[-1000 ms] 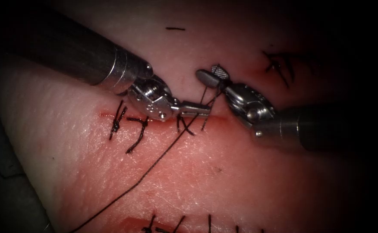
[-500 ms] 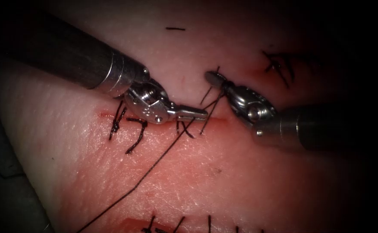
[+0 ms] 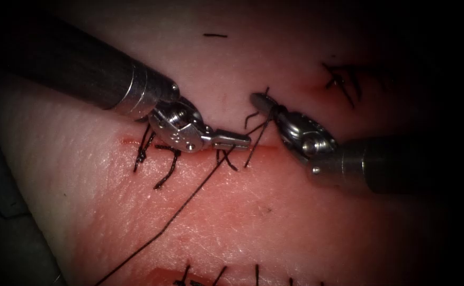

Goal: Wound Closure
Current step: Grab the short tail with the right gripper, then pull the right gripper down and the left gripper up to tighten the suture

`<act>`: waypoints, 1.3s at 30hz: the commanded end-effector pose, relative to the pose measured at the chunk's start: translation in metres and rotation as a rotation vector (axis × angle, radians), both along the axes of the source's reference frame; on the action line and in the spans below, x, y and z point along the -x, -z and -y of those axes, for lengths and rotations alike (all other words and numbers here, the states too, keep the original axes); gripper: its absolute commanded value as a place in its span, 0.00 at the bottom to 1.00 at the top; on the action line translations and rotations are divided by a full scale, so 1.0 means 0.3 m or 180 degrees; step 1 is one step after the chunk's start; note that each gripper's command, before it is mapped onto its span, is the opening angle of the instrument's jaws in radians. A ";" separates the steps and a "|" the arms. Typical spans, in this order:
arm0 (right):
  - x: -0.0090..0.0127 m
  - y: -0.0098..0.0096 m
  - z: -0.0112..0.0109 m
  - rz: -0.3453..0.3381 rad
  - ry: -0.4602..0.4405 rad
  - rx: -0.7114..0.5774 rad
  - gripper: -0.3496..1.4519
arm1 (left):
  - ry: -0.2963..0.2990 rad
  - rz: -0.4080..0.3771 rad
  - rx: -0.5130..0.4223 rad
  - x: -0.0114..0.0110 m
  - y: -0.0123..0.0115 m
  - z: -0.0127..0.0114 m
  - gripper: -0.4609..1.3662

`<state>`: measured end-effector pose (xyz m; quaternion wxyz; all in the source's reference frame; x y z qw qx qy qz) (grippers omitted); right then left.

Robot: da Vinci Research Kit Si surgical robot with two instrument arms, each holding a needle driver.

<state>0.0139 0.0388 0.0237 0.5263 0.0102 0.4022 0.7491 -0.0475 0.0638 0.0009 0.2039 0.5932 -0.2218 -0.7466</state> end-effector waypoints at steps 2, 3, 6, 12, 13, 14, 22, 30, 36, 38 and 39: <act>-0.0006 0.0020 -0.0001 -0.0042 -0.0013 0.0032 0.00 | -0.0006 -0.0016 -0.0006 0.0002 -0.0004 -0.0001 0.06; -0.0012 0.0034 0.0000 -0.0033 0.0000 0.0056 0.00 | -0.0006 -0.0016 -0.0005 0.0002 -0.0005 -0.0001 0.06; -0.0024 0.0052 0.0004 -0.0051 0.0038 0.0067 0.00 | -0.0003 -0.0013 -0.0023 0.0002 -0.0006 -0.0002 0.06; -0.0051 0.0071 0.0041 -0.0083 0.0094 0.0080 0.00 | -0.0004 -0.0013 -0.0024 0.0001 -0.0006 -0.0002 0.06; -0.0060 0.0075 0.0055 -0.0103 0.0108 0.0080 0.00 | -0.0004 -0.0012 -0.0024 0.0000 -0.0006 -0.0003 0.06; -0.0063 0.0076 0.0059 -0.0095 0.0123 0.0088 0.00 | -0.0005 -0.0012 -0.0025 0.0000 -0.0005 -0.0004 0.06; -0.0078 0.0093 0.0115 -0.0062 0.0245 0.0161 0.00 | -0.0008 -0.0015 -0.0044 -0.0006 0.0014 -0.0010 0.06; -0.0081 0.0107 0.0154 -0.0052 0.0307 0.0188 0.00 | -0.0022 -0.0049 -0.0097 -0.0049 0.0045 -0.0050 0.06; -0.0086 0.0126 0.0182 -0.0063 0.0331 0.0197 0.00 | 0.0011 -0.0065 -0.0163 -0.0073 0.0053 -0.0143 0.06; -0.0089 0.0137 0.0193 -0.0061 0.0351 0.0199 0.00 | 0.0018 -0.0063 -0.0186 -0.0068 0.0047 -0.0180 0.06; -0.0090 0.0142 0.0199 -0.0055 0.0368 0.0205 0.00 | 0.0018 -0.0063 -0.0191 -0.0067 0.0044 -0.0190 0.06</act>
